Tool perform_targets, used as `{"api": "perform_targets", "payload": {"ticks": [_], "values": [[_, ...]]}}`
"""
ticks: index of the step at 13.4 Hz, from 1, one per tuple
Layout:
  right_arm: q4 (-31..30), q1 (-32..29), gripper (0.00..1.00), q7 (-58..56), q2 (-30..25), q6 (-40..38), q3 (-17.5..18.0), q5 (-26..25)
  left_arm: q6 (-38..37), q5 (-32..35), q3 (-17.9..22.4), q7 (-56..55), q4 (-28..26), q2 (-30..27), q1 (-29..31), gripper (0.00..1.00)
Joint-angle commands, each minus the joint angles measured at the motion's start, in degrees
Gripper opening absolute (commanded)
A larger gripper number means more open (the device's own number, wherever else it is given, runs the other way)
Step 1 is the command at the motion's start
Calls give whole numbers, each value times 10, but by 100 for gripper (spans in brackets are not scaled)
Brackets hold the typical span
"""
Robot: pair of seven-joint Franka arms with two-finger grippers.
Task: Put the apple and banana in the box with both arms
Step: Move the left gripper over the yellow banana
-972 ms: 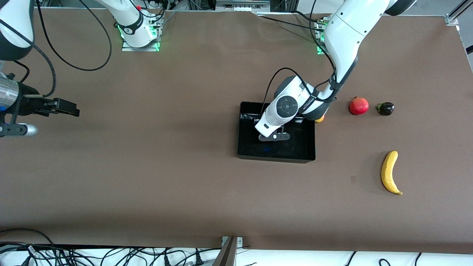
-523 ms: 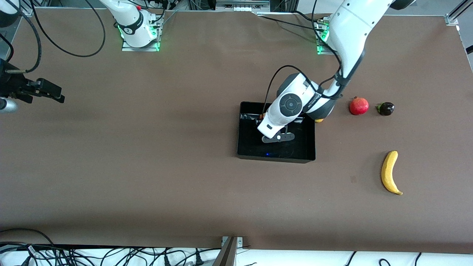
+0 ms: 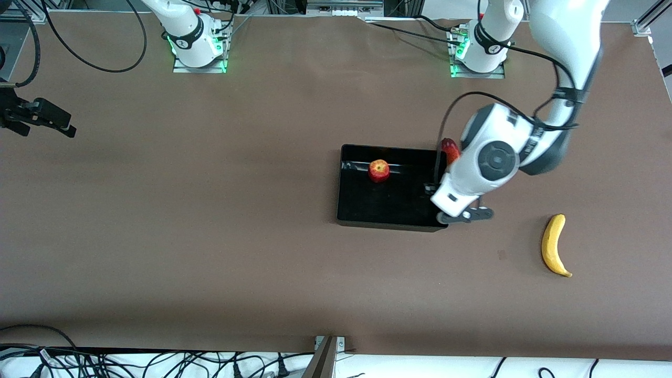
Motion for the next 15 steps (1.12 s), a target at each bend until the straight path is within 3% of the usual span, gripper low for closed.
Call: {"api": "perform_targets", "payload": {"ticks": [1,4,9,12,15], "values": [[-2,25,100,3,-10,-9,-12,-9,-1,49,4,115,0,14,56,100],[-1,25,100,5,1,-13,-13,-1,24,48,58,233,29,29,93,100],[0,25,100,4,1,-28,-13,-3,80,44,80,451,90,101,171,100],[0,26,100,5,1,-28,-15,-3,149,82,82,458,97,150,173,100],[0,26,100,6,2,-28,-12,-2,157,131,88,464,96,160,176,100]]}}
